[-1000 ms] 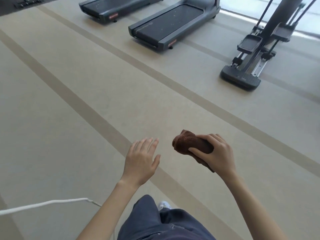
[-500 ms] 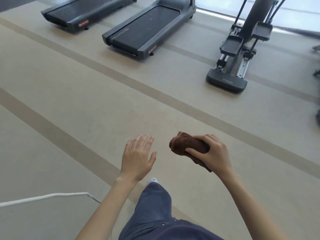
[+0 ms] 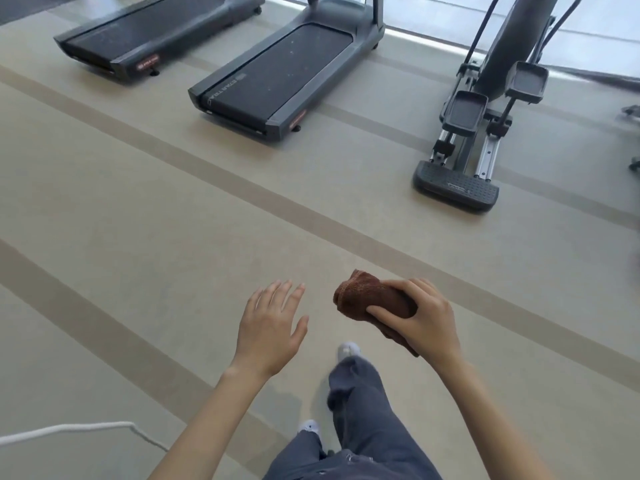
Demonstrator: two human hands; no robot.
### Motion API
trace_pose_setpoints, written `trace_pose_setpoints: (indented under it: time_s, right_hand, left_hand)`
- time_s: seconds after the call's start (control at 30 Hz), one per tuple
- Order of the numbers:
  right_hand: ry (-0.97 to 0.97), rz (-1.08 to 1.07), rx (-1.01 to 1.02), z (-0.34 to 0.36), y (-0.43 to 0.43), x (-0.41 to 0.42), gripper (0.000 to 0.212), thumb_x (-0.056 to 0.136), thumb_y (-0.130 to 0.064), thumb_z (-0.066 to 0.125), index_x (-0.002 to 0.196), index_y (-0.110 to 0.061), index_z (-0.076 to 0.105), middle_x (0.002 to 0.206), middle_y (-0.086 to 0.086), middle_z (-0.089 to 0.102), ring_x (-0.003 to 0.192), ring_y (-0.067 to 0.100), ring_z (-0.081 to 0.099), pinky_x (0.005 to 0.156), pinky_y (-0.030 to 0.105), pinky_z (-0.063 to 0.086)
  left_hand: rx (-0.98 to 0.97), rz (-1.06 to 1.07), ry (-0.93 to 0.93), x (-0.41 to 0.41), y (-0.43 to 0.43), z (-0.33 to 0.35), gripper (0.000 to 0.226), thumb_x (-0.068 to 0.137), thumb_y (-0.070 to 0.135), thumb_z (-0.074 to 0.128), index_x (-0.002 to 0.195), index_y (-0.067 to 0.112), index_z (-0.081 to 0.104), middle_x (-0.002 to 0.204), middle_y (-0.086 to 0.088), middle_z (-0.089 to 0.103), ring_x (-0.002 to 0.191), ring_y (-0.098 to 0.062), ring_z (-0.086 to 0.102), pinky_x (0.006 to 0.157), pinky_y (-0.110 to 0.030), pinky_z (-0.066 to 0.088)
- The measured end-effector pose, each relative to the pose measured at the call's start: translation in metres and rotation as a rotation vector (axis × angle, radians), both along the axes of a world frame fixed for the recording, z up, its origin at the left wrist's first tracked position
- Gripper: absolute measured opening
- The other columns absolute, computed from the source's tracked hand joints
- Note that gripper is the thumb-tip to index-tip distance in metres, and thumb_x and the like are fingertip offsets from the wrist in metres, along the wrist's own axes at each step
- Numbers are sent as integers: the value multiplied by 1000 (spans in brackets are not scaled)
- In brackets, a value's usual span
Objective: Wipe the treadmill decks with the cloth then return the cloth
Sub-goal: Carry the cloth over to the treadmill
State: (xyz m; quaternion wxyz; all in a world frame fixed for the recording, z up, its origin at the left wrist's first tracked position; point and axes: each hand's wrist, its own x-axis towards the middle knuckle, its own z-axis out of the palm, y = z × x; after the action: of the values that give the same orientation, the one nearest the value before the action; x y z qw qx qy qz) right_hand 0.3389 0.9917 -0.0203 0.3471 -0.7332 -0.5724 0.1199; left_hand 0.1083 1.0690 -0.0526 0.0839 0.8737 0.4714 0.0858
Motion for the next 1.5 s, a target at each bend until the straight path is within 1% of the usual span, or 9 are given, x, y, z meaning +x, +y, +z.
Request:
trace_pose_setpoints:
  time_s: [0.13,0.3,0.63,0.73,0.83,0.93,1.1,1.27,1.5]
  right_hand:
    - [7,20,-21,-15,54,30,35,65,-42,81,94,-28,69,83,-21,60,83,5,55,71,22,44]
    - [6,71,-38,-16,150,87,35,66,-42,81,94,-24,70,82,-12,64,82,11,58,72,29,48]
    - [-47,130,31,20,354,199,34,67,-42,79,95,-26,70,83,-13,63,83,6,54,72,19,39]
    - [-25,117,44,17,391,215,33,67,-43,79,94,-27,69,81,-14,62,81,5,53,71,16,39]
    - [-9,141,9,5,427,227,33,68,-42,79,94,-25,70,80,-12,63,80,8,55,71,23,44]
    - [-21,142,-29,-10,467,237,34,67,-41,80,95,-25,70,82,-13,63,82,8,56,72,25,45]
    - [-27,131,-49,-12,557,255,34,67,-42,80,95,-26,70,83,-14,64,83,8,55,73,22,43]
    - [-61,113,-16,13,668,272,35,67,-40,82,96,-24,70,84,-13,65,85,10,56,74,25,45]
    - [-46,124,17,15,787,290,36,68,-43,79,97,-25,70,85,-13,64,86,10,56,74,27,45]
  left_hand:
    - [-30,10,15,30,51,-12,48,87,34,53,130,14,54,130,-9,58,121,-27,52,102,-45,39]
    - [-16,59,13,78,139,-6,49,85,30,64,129,13,55,130,-11,58,122,-29,52,101,-46,41]
    - [54,148,-68,183,315,19,48,89,31,57,133,13,51,133,-12,54,126,-29,48,104,-45,37]
    - [33,163,-44,199,350,14,50,90,34,54,136,16,47,138,-10,50,130,-27,43,108,-43,31]
    - [-7,162,-24,213,388,6,50,90,34,54,136,15,47,139,-10,49,130,-27,43,108,-42,31]
    - [-8,146,-14,225,433,-4,49,89,31,58,133,13,51,135,-11,53,127,-29,46,106,-44,34]
    - [-9,118,-15,245,535,-7,48,91,34,49,135,13,49,137,-11,51,130,-28,43,108,-43,31]
    - [17,112,-25,264,652,12,51,92,39,42,137,16,45,140,-9,48,133,-26,39,109,-42,30]
    - [53,129,-29,285,767,22,48,88,36,49,131,14,53,131,-11,56,124,-29,50,103,-46,38]
